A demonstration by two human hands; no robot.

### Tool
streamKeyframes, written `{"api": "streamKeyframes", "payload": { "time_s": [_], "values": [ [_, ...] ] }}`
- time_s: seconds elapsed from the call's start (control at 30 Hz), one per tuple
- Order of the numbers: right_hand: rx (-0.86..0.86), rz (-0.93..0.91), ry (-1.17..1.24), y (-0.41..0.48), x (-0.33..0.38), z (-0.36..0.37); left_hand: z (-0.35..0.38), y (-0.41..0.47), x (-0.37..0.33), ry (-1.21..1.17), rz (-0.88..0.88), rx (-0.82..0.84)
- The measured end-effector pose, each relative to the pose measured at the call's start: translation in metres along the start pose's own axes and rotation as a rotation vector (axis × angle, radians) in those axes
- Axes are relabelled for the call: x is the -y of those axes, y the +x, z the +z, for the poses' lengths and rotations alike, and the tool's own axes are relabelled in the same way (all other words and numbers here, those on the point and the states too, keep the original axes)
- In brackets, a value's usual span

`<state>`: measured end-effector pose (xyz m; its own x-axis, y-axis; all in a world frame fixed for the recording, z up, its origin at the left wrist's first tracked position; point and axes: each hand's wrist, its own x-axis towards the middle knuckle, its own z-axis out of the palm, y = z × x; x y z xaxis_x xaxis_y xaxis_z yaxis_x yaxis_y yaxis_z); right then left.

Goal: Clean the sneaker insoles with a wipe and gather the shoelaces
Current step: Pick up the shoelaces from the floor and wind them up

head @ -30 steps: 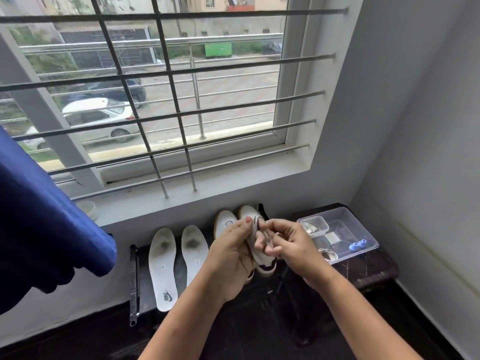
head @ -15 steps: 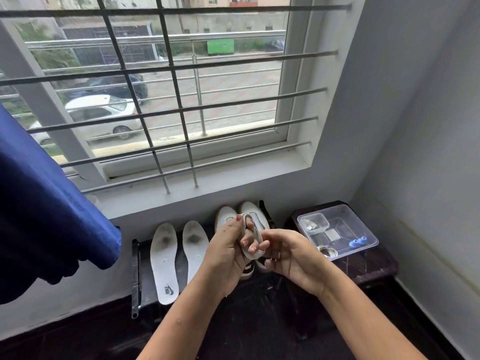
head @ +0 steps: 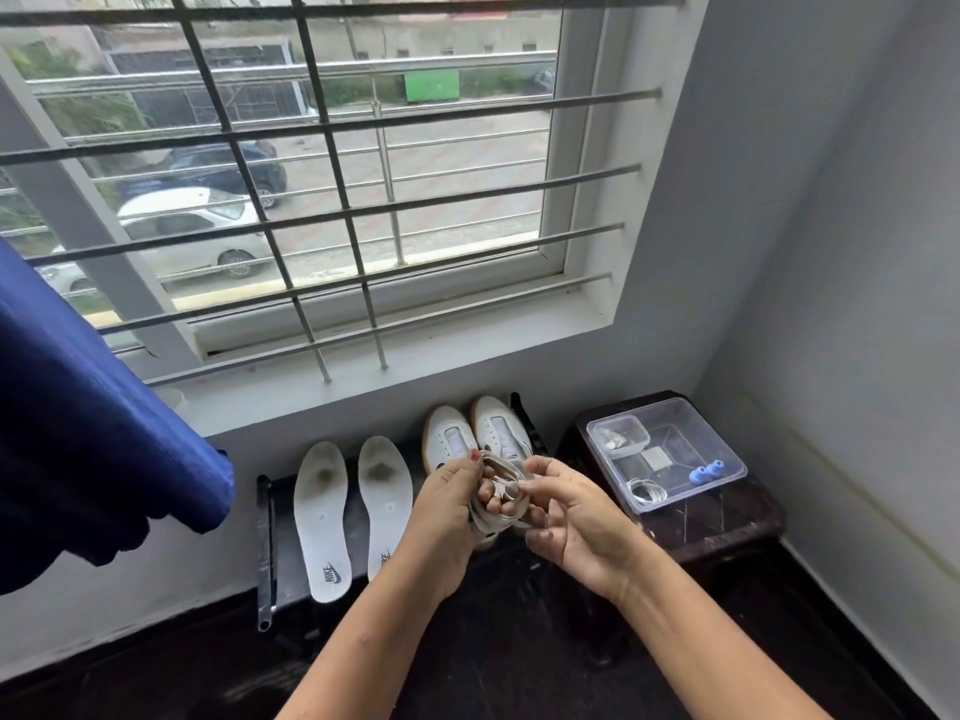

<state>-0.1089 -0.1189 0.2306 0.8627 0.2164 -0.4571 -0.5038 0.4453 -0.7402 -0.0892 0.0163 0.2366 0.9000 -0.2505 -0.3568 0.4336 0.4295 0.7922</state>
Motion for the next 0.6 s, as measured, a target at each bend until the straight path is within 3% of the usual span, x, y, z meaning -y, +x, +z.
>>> {"api": "streamKeyframes", "payload": {
  "time_s": [0.27, 0.6],
  "values": [
    [0.036, -0.019, -0.068, -0.004, 0.004, -0.011, 0.007, -0.003, 0.008, 0.079, -0.04, -0.043],
    [-0.152, -0.132, -0.151, 0.015, 0.001, -0.04, 0.009, 0.026, 0.014, 0.085, -0.132, -0.065]
  ]
}}
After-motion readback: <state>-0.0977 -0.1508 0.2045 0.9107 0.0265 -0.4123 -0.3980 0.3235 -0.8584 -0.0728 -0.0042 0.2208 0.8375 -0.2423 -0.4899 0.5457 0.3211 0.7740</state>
